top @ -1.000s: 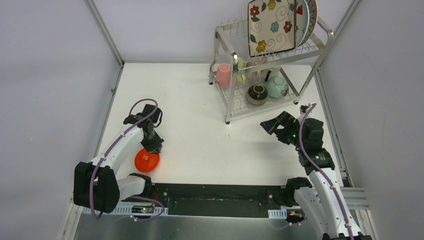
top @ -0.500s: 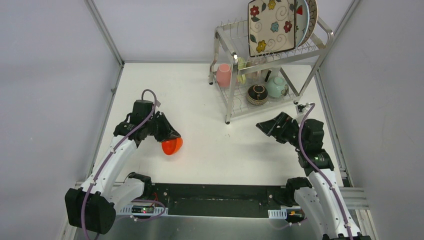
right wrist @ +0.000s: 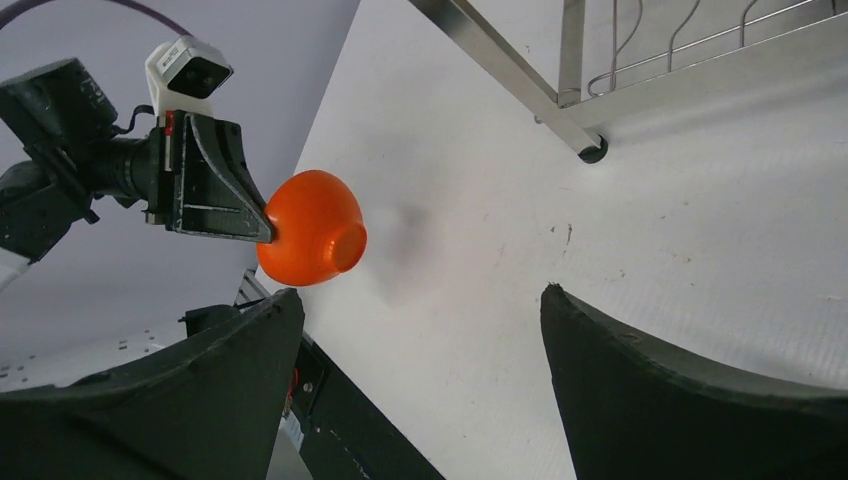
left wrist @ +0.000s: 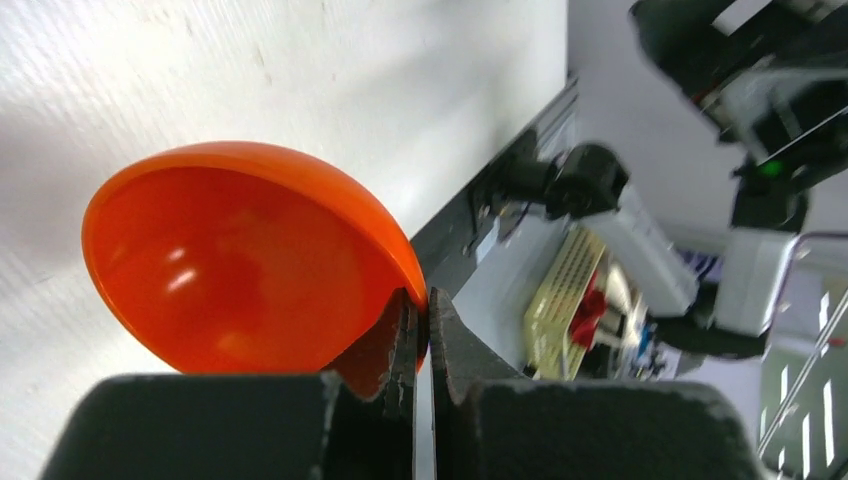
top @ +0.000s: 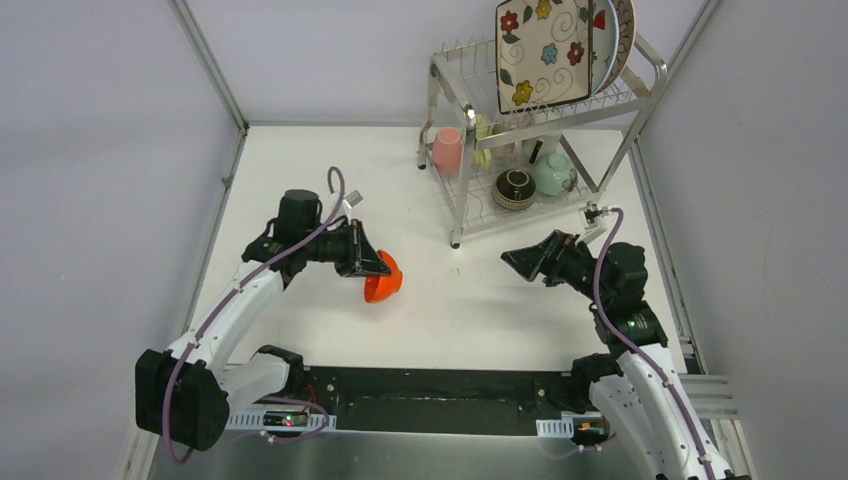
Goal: Load the mixed dishes into the dish rack
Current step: Pick up the bowl from the corner of the board.
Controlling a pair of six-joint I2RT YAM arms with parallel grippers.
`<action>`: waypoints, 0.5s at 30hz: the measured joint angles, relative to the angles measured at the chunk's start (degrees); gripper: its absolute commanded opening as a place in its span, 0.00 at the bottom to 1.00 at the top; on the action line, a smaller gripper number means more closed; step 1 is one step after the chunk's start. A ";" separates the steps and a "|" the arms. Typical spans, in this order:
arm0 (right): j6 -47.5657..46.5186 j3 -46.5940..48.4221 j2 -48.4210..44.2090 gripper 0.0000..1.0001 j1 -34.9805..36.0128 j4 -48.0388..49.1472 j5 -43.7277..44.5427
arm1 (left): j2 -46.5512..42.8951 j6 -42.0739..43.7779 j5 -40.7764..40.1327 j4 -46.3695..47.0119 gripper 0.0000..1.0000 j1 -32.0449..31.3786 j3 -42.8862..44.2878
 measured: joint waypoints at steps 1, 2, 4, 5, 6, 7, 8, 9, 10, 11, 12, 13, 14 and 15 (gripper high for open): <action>-0.35 0.00 -0.11 0.90 0.42 0.37 0.02 | 0.68 1.22 -0.20 -0.70 0.00 -1.16 0.33; -0.70 0.00 -0.24 0.90 0.81 0.44 0.11 | 1.73 2.73 -0.76 -1.86 0.00 -3.04 1.14; -1.22 0.00 -0.55 0.89 1.31 0.28 0.39 | 4.13 5.68 -2.99 -4.04 0.00 -7.37 3.06; -1.40 0.00 -0.68 0.90 1.44 0.17 0.55 | 5.31 6.75 -4.50 -4.76 0.00 -9.46 3.98; -1.57 0.00 -0.76 0.90 1.51 -0.04 0.92 | 6.23 7.63 -5.66 -5.29 0.00 -10.93 4.61; -1.84 0.00 -0.96 0.90 1.53 -0.35 1.36 | 7.32 8.76 -7.41 -6.05 0.00 -12.83 5.49; -2.03 0.00 -1.16 0.90 1.53 -0.72 1.86 | 8.20 9.42 -8.92 -6.80 0.00 -14.16 6.23; -2.19 0.00 -1.36 0.90 1.53 -1.05 2.34 | 9.22 10.32 -11.10 -7.76 0.00 -15.89 7.17; -2.34 0.00 -1.62 0.90 1.53 -1.46 2.93 | 10.12 11.19 -13.07 -8.59 0.00 -17.46 8.09; -2.47 0.00 -1.92 0.90 1.53 -1.84 3.45 | 10.91 12.07 -15.61 -9.40 0.00 -18.91 9.01; -2.58 0.00 -2.25 0.90 1.53 -2.23 3.93 | 11.58 12.74 -17.29 -10.23 0.00 -20.20 9.97; -2.67 0.00 -2.58 0.90 1.53 -2.54 4.42 | 12.20 13.35 -19.74 -10.84 0.00 -21.40 10.84; -2.78 0.00 -2.82 0.89 1.53 -2.78 4.81 | 12.66 13.99 -21.57 -11.47 0.00 -22.60 11.65; -2.91 0.00 -3.10 0.89 1.53 -2.93 5.03 | 12.96 14.60 -23.45 -11.69 0.00 -23.67 12.20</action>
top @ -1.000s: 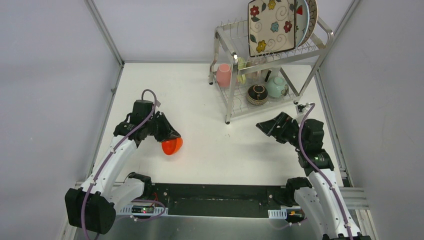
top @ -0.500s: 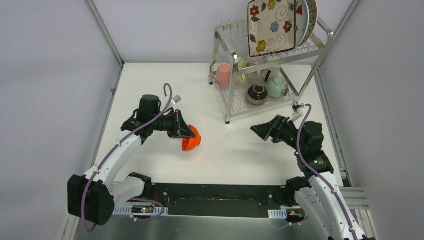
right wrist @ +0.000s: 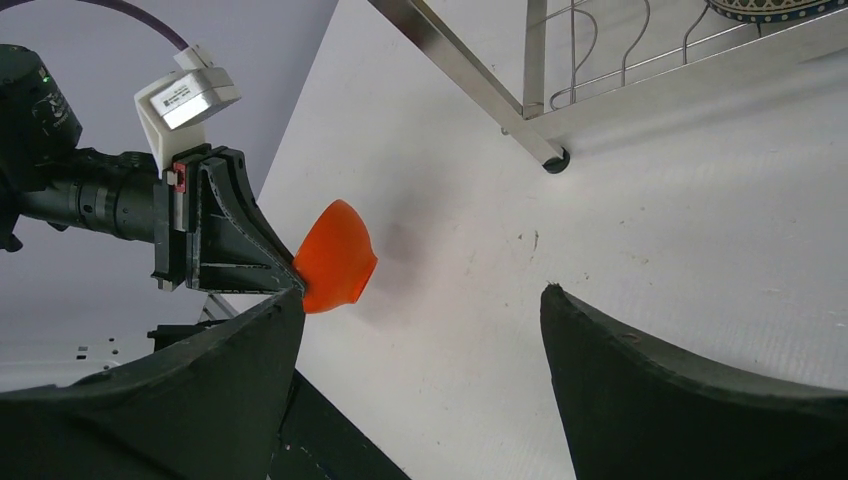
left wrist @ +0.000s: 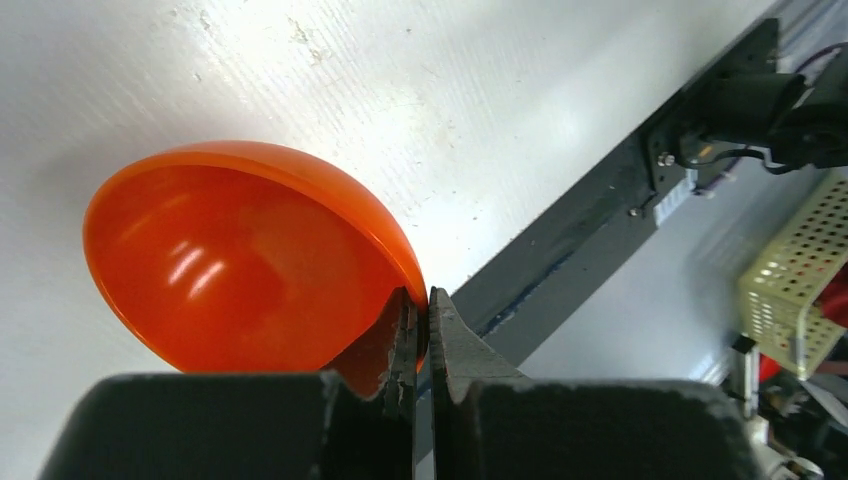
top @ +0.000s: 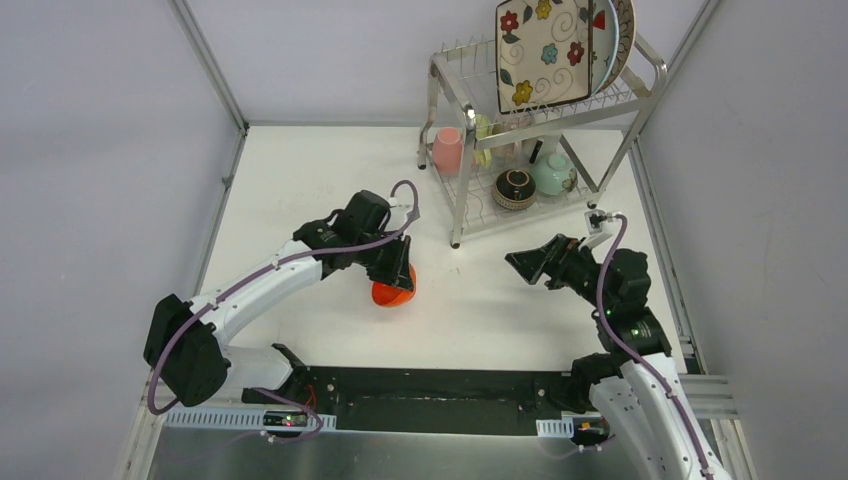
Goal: Load the mixed dishes into the dish rack
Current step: Pick up the bowl from the corner of the board.
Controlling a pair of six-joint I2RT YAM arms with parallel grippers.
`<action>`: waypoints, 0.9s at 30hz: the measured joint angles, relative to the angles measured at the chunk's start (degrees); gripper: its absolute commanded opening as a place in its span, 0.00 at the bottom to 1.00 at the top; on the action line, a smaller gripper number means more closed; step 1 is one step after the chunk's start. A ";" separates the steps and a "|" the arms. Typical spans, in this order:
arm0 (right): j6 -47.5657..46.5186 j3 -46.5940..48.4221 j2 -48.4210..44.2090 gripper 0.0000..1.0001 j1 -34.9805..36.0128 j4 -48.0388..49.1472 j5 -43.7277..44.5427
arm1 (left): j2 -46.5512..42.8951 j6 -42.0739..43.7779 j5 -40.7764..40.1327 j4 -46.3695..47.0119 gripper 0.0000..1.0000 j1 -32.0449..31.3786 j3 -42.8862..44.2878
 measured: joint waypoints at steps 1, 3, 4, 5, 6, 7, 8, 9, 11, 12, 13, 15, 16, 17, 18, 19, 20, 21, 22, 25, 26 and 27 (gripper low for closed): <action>-0.15 0.00 -0.22 0.89 0.00 -0.13 0.20 | 0.17 0.39 -1.55 -0.31 0.00 -0.79 0.42; -0.92 0.00 -0.57 0.89 0.00 -0.17 0.28 | 0.57 1.38 -4.15 -0.85 0.00 -2.29 1.16; -1.40 0.00 -0.59 0.89 0.02 -0.17 0.28 | 0.79 1.68 -4.79 -1.07 0.00 -2.89 1.40; -1.97 0.00 -0.61 0.89 0.09 -0.26 0.28 | 1.01 1.88 -5.46 -1.18 0.00 -3.06 1.55; -2.51 0.00 -0.70 0.89 0.09 -0.33 0.31 | 1.22 2.16 -5.62 -1.36 0.00 -3.34 1.70; -3.08 0.00 -0.87 0.89 0.11 -0.39 0.31 | 1.36 2.51 -5.62 -1.53 0.00 -3.56 1.79; -3.63 0.00 -1.11 0.89 0.13 -0.39 0.28 | 1.42 2.93 -5.57 -1.53 0.00 -3.54 1.84; -4.24 0.00 -1.46 0.89 0.20 -0.31 0.13 | 1.42 3.39 -5.38 -1.55 0.00 -3.54 1.90; -5.35 -0.11 -2.14 0.88 0.35 0.24 -0.37 | 1.42 4.57 -4.13 -1.51 0.00 -3.54 2.21; -6.01 -0.37 -2.67 0.87 0.48 0.98 -0.74 | 1.42 5.14 -2.99 -1.46 0.00 -3.54 2.45; -6.80 -0.63 -3.04 0.86 0.63 1.77 -1.20 | 1.42 6.05 -1.75 -1.46 0.00 -3.54 2.75; -8.50 -1.16 -3.17 0.84 0.94 3.72 -2.43 | 1.42 8.13 0.96 -1.38 0.00 -3.54 3.23; -9.64 -1.53 -3.08 0.84 1.09 5.03 -3.52 | 1.36 9.44 2.34 -1.25 0.00 -3.54 3.39; -10.97 -2.01 -2.95 0.84 1.27 6.69 -4.87 | 1.27 10.91 3.67 -1.11 0.00 -3.54 3.43; -12.22 -2.47 -2.82 0.84 1.51 8.26 -5.92 | 1.11 12.24 4.79 -1.11 0.00 -3.54 3.43; -13.84 -2.93 -2.60 0.84 1.92 9.99 -6.91 | 0.90 13.73 6.08 -1.11 0.00 -3.54 3.43; -15.47 -3.37 -2.32 0.85 2.43 11.72 -7.72 | 0.59 15.28 7.43 -1.11 0.00 -3.54 3.43; -16.92 -3.69 -1.97 0.85 2.95 13.44 -8.33 | 0.28 16.55 8.63 -1.11 0.00 -3.54 3.43; -18.34 -3.93 -1.44 0.86 3.52 15.26 -8.98 | -0.24 18.34 10.29 -1.09 0.00 -3.54 3.43; -22.71 -4.39 1.09 1.00 5.79 21.27 -11.98 | -2.45 23.76 15.56 -1.07 0.00 -3.56 3.43; -24.68 -4.46 2.38 1.00 7.08 23.30 -13.51 | -3.52 25.66 17.18 -1.07 0.00 -3.54 3.41; -27.04 -4.50 3.63 1.00 8.63 25.09 -14.97 | -4.68 27.32 18.67 -1.01 0.00 -3.54 3.32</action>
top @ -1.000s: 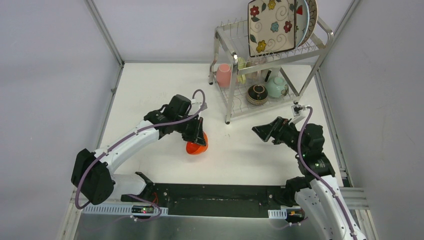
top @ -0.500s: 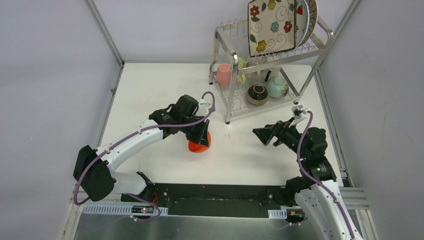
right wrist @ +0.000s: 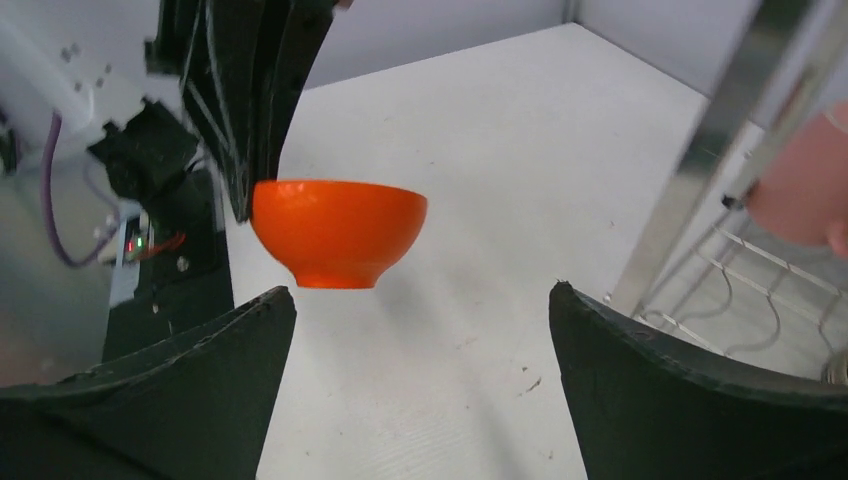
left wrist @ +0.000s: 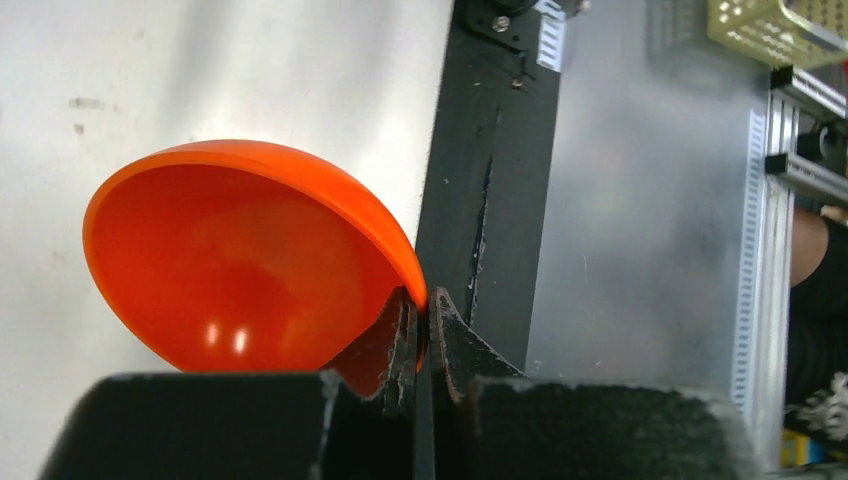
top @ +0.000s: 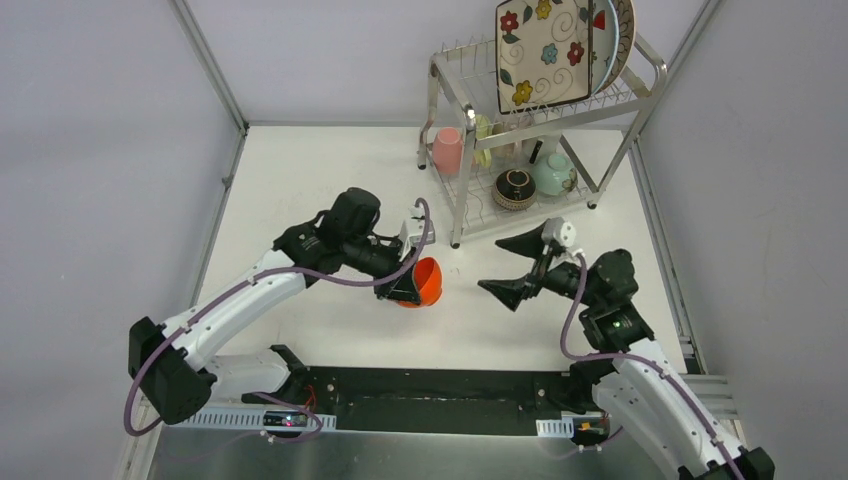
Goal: Load the mixed dishes into the dish rack
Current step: Pick up the bowl from the corner of the board, then turn the bowl upside down on the dish rack.
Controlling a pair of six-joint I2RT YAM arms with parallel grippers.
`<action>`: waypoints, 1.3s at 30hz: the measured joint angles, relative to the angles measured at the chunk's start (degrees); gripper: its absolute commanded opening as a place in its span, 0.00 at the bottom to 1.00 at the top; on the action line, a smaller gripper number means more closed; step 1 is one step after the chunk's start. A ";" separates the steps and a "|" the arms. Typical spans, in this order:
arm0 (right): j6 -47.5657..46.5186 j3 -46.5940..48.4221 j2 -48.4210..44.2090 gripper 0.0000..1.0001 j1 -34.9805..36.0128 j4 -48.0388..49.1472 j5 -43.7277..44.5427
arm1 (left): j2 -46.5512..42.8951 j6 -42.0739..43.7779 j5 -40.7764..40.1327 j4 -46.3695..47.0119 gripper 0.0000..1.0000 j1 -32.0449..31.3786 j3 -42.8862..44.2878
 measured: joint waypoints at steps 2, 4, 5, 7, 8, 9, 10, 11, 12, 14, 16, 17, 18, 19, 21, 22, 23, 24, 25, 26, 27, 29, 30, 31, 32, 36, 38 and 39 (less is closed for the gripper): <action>-5.68 -0.04 2.05 1.00 3.91 2.36 -2.54 | -2.40 3.21 2.93 0.33 0.00 0.00 -0.39; -11.19 -0.07 3.37 1.00 7.93 2.62 -3.63 | -4.26 6.12 5.73 0.37 0.00 0.00 -0.85; -14.38 -0.07 3.78 1.00 10.16 2.62 -3.87 | -4.98 7.56 7.19 0.31 0.00 -0.02 -1.07; -20.76 -0.04 4.15 1.00 14.10 2.25 -4.48 | -5.66 10.21 9.75 0.13 0.00 -0.02 -1.38; -23.15 0.02 4.20 1.00 15.23 1.79 -4.79 | -5.70 11.54 10.97 -0.15 0.00 -0.02 -1.40; -26.12 0.26 4.39 1.00 16.65 0.72 -5.05 | -5.68 12.76 12.02 -0.48 0.00 -0.02 -1.49; -28.94 0.74 4.76 1.00 18.05 -0.55 -5.18 | -5.68 13.77 12.79 -0.92 0.00 -0.02 -1.53; -31.52 1.49 5.20 1.00 19.32 -2.25 -5.29 | -5.68 14.99 13.55 -1.55 0.00 0.00 -1.55; -33.88 2.49 5.97 1.00 20.59 -3.93 -5.29 | -5.68 16.17 14.29 -2.14 0.00 0.00 -1.57; -37.66 4.35 7.23 1.00 22.82 -6.95 -5.05 | -5.68 17.94 15.32 -3.06 0.00 0.00 -1.57; -41.24 5.75 7.96 1.00 25.18 -9.66 -4.24 | -5.66 19.58 16.06 -4.17 0.00 0.00 -1.55; -42.42 6.08 8.04 1.00 26.12 -10.43 -3.67 | -5.57 20.31 16.44 -4.76 0.00 0.00 -1.55; -43.80 6.32 8.13 1.00 27.28 -11.15 -2.93 | -5.49 20.94 16.76 -5.27 0.00 -0.02 -1.55; -45.03 6.45 8.20 1.00 28.26 -11.74 -2.23 | -5.38 21.38 17.07 -5.62 0.00 -0.02 -1.53; -47.45 6.75 8.70 1.00 30.29 -12.63 -0.61 | -5.03 22.47 17.86 -6.38 0.00 0.00 -1.46; -48.52 6.95 9.18 1.00 31.23 -12.85 0.24 | -4.90 22.93 18.14 -6.78 0.00 0.00 -1.46; -49.59 7.06 9.73 1.00 32.20 -12.90 1.38 | -4.81 23.37 18.32 -7.17 0.00 0.00 -1.46; -50.71 7.17 10.38 1.00 33.18 -12.90 2.73 | -4.79 23.67 18.36 -7.50 0.00 -0.02 -1.46; -51.74 7.19 11.10 1.00 34.18 -12.52 4.35 | -4.79 23.87 18.34 -7.89 0.00 -0.02 -1.46; -52.54 7.19 11.74 1.00 35.08 -12.00 5.86 | -4.79 24.02 18.40 -8.20 0.00 0.00 -1.46; -53.48 7.19 12.48 1.00 36.00 -11.26 7.45 | -4.76 24.09 18.49 -8.31 0.00 0.00 -1.46; -55.30 7.13 13.97 1.00 37.83 -9.31 10.67 | -4.76 24.15 19.17 -8.50 0.00 0.00 -1.44; -56.19 7.13 14.64 1.00 38.51 -8.39 12.00 | -4.76 24.20 19.50 -8.55 0.00 0.00 -1.46; -56.92 7.13 15.23 0.99 39.06 -7.65 13.00 | -4.76 24.22 19.67 -8.57 0.00 -0.02 -1.46; -57.48 7.13 15.67 0.98 39.39 -7.21 13.66 | -4.76 24.26 19.76 -8.59 0.00 -0.02 -1.44; -59.41 7.13 17.40 0.90 40.57 -6.43 15.56 | -4.76 24.63 19.80 -8.66 0.00 0.00 -1.44; -59.98 7.15 17.94 0.88 40.98 -6.45 15.96 | -4.76 25.14 19.80 -8.70 0.00 -0.02 -1.42; -60.17 7.15 18.16 0.85 41.18 -6.49 16.00 | -4.76 25.27 19.80 -8.74 0.00 -0.02 -1.36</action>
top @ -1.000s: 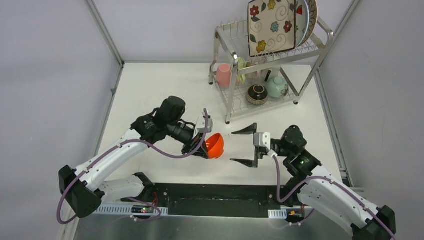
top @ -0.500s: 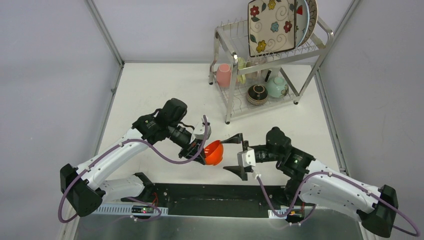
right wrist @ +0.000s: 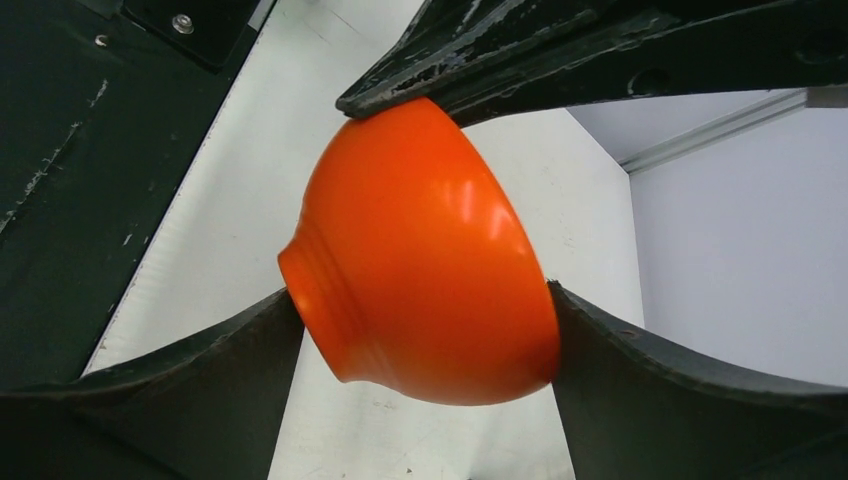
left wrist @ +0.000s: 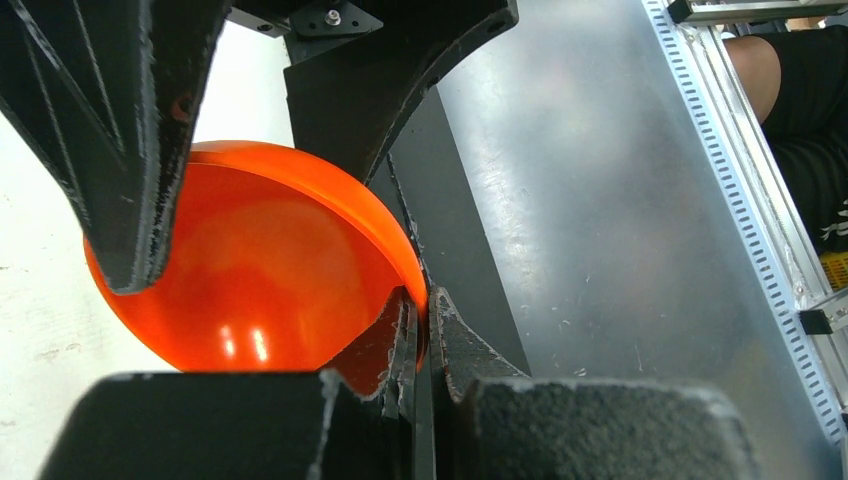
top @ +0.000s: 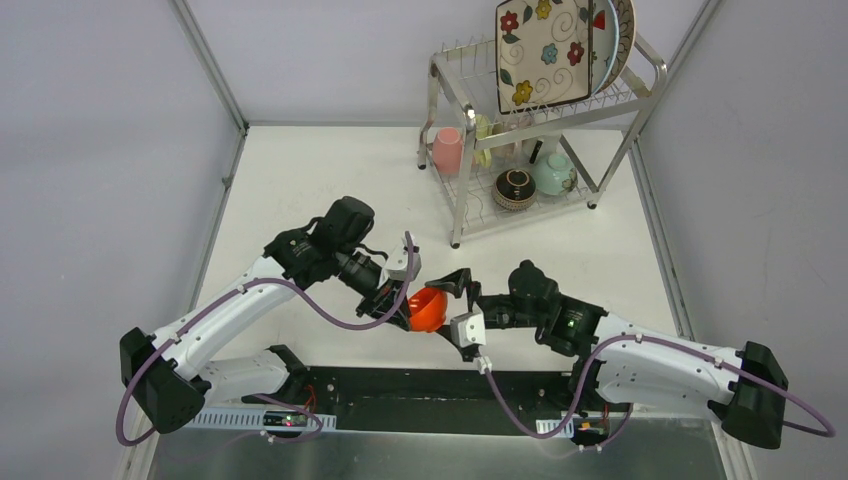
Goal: Load the mixed dishes into the dish rack
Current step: Turn the bowl upside down on the dish rack.
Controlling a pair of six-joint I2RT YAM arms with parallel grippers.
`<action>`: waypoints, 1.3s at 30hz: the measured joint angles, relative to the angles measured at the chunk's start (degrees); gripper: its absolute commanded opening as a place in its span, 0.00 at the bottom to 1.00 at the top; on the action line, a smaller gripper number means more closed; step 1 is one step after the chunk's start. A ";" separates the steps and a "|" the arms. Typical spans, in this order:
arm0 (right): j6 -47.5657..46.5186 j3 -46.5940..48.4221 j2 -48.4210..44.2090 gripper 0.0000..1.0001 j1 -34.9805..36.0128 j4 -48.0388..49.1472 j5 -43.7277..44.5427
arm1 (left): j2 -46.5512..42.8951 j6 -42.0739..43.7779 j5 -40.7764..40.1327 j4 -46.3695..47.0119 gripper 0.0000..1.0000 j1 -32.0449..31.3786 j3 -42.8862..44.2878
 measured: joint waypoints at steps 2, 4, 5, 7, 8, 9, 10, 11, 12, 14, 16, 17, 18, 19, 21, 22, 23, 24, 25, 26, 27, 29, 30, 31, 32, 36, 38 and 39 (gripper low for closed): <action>-0.31 0.00 0.31 0.78 0.33 -0.28 0.11 | 0.00 0.28 0.04 -0.09 0.00 0.02 0.22; -0.37 -0.02 0.35 0.71 0.52 -0.24 0.42 | 0.00 0.37 0.02 -0.57 0.00 0.02 0.33; -0.39 -0.07 0.33 0.68 0.63 -0.22 0.46 | 0.00 0.42 0.02 -0.72 0.00 0.00 0.33; -0.20 -0.72 0.33 0.64 0.96 -0.09 0.74 | -0.02 0.61 -0.26 -1.42 0.00 0.02 0.33; -0.17 -1.09 0.33 0.62 1.16 0.02 0.87 | -0.02 0.74 -0.57 -1.77 0.00 0.00 0.33; -0.13 -1.53 0.33 0.61 1.31 0.33 1.14 | 0.00 0.90 -0.92 -2.05 0.00 0.00 0.33; -0.15 -1.66 0.33 0.61 1.42 0.55 1.36 | 0.00 1.09 -1.27 -2.16 0.00 -0.02 0.33; -0.13 -1.68 0.37 0.60 1.49 0.57 1.64 | 0.00 1.27 -1.64 -2.25 0.00 -0.04 0.33; -0.15 -1.70 0.42 0.59 1.51 0.57 1.81 | 0.00 1.42 -1.97 -2.27 0.00 -0.04 0.33; -0.17 -1.73 0.66 0.57 1.51 0.59 2.25 | 0.00 1.66 -2.49 -2.38 0.01 -0.04 0.33; -0.20 -1.90 0.85 0.54 1.62 0.85 2.84 | 0.00 1.84 -3.23 -2.45 0.03 -0.04 0.33; -0.22 -2.10 0.96 0.53 1.62 1.16 3.04 | 0.00 1.95 -3.56 -2.49 0.04 -0.04 0.33; -0.24 -2.27 1.07 0.53 1.64 1.46 3.23 | 0.00 2.05 -3.93 -2.49 0.05 -0.04 0.33; -0.24 -2.34 1.22 0.52 1.66 1.64 3.39 | 0.00 2.19 -4.42 -2.51 0.05 -0.04 0.33; -0.35 -2.51 1.79 0.52 1.66 2.12 3.87 | 0.00 2.45 -5.42 -2.54 0.06 -0.04 0.33; -0.39 -2.58 2.10 0.51 1.66 2.32 4.11 | 0.02 2.58 -6.10 -2.62 0.06 -0.04 0.33; -0.42 -2.60 2.51 0.50 1.64 2.51 4.44 | 0.02 2.73 -6.62 -2.67 0.06 -0.04 0.33; -0.50 -2.62 2.95 0.48 1.64 2.78 4.72 | 0.09 2.89 -7.06 -2.71 0.06 -0.04 0.33; -0.66 -2.64 3.39 0.47 1.64 3.08 5.07 | 0.17 3.04 -7.58 -2.82 0.06 -0.04 0.33; -0.81 -2.75 3.76 0.46 1.64 3.39 5.40 | 0.33 3.19 -8.04 -2.86 0.07 -0.04 0.33; -0.92 -3.06 4.15 0.45 1.64 4.02 5.77 | 0.52 3.34 -8.37 -2.89 0.08 -0.04 0.33; -1.33 -3.56 4.83 0.45 1.64 5.03 6.45 | 1.03 3.67 -9.27 -2.91 0.11 -0.04 0.33; -1.73 -3.63 5.22 0.45 1.64 5.33 6.86 | 1.27 3.80 -9.60 -2.91 0.13 -0.04 0.33; -1.99 -3.80 5.57 0.45 1.64 5.68 7.30 | 1.53 4.00 -9.84 -2.89 0.14 -0.04 0.33; -2.23 -4.04 5.81 0.45 1.64 6.08 7.65 | 1.81 4.17 -10.54 -2.86 0.14 -0.04 0.33; -3.63 -5.33 6.93 0.45 1.66 9.07 9.35 | 2.54 4.35 -12.66 -2.64 0.17 -0.04 0.33; -4.26 -5.46 7.48 0.45 1.66 10.01 9.86 | 2.58 4.37 -13.51 -2.51 0.20 -0.04 0.33; -4.72 -5.46 7.78 0.45 1.73 10.75 10.19 | 2.58 4.37 -14.01 -2.23 0.21 -0.04 0.33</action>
